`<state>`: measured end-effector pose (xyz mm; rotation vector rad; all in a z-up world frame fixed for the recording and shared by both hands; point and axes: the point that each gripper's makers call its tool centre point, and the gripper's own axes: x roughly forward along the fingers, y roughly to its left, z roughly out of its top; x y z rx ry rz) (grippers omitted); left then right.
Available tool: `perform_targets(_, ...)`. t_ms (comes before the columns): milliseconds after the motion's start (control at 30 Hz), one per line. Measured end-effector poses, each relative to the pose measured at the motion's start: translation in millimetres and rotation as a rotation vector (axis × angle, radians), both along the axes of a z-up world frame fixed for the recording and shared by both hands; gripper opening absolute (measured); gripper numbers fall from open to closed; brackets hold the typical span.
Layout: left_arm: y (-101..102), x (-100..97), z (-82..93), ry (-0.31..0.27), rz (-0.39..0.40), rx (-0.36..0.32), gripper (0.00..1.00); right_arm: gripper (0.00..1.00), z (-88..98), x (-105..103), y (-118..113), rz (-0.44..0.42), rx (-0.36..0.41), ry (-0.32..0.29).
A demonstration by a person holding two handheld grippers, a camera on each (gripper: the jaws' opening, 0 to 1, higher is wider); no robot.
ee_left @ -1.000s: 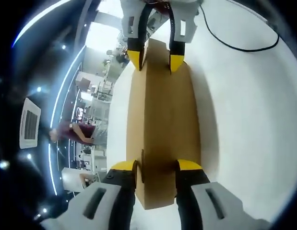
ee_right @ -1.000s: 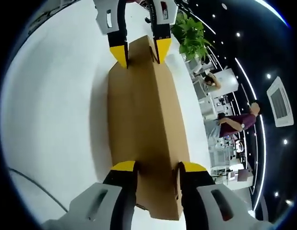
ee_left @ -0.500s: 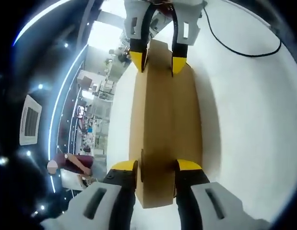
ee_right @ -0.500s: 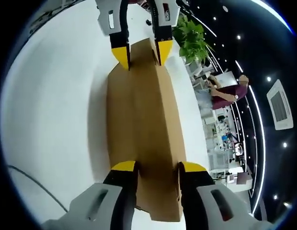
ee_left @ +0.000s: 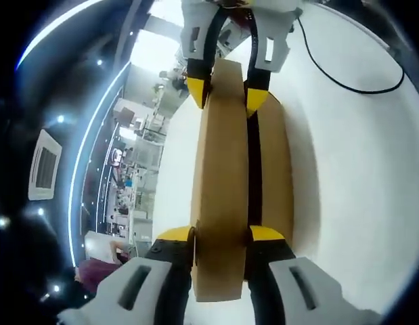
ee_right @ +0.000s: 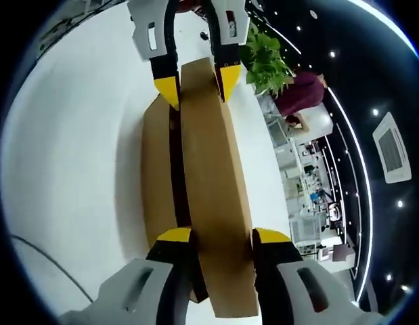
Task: Operate the shoe box by opening the lid, removing the specified soft item, and placing it in the target area until the item is outside and the box remains undamaged.
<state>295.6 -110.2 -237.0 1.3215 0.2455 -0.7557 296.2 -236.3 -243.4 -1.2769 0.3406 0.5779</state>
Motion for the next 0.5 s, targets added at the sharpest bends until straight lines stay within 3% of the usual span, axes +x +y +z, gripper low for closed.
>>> perform_targets(233,1.5,5.7,-1.6,0.025,0.004,-0.014,0.32,0.32,-0.2,0.0,1.4,0.039,-0.019,0.022)
perform_targets(500,0.1,7.7,6.0,0.007,-0.023,-0.008,0.31,0.34,3.1,11.1,-9.5,0.046,-0.062,0.024)
